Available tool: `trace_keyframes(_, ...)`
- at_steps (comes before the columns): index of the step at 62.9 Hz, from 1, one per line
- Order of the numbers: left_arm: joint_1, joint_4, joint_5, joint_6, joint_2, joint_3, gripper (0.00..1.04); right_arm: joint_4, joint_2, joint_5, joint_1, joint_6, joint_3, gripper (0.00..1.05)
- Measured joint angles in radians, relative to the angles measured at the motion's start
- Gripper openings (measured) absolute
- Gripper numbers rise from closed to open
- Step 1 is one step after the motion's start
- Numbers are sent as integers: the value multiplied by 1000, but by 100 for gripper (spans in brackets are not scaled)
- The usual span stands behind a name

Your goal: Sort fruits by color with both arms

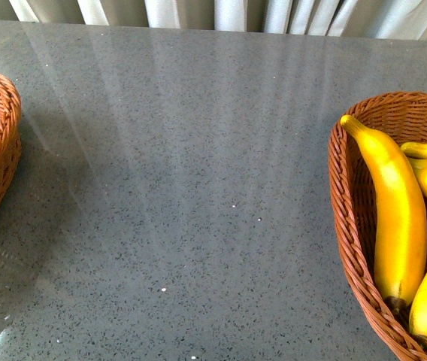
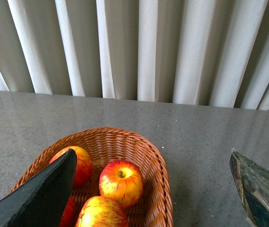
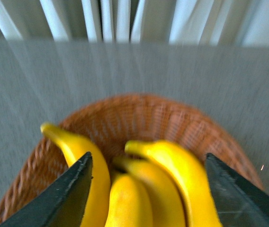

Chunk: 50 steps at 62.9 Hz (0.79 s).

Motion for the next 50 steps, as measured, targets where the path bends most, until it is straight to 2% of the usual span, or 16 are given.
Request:
trace_keyframes(3,0,0,0,0,0,0,96,47,-53,-3,-8,-3,-6,53)
trace_keyframes(7,0,0,0,0,0,0,96,36,-114,-6,-19,-4,-18,42)
trace_keyframes(11,0,0,0,0,0,0,96,-6,-164,-74,-63,-7,-43,30)
trace_keyframes(22,0,0,0,0,0,0,96,-110,-301,-82,-92,-11,-83,1)
trace_keyframes(50,0,0,0,0,0,0,96,-447,-688,-84,-92,-10,-109,2)
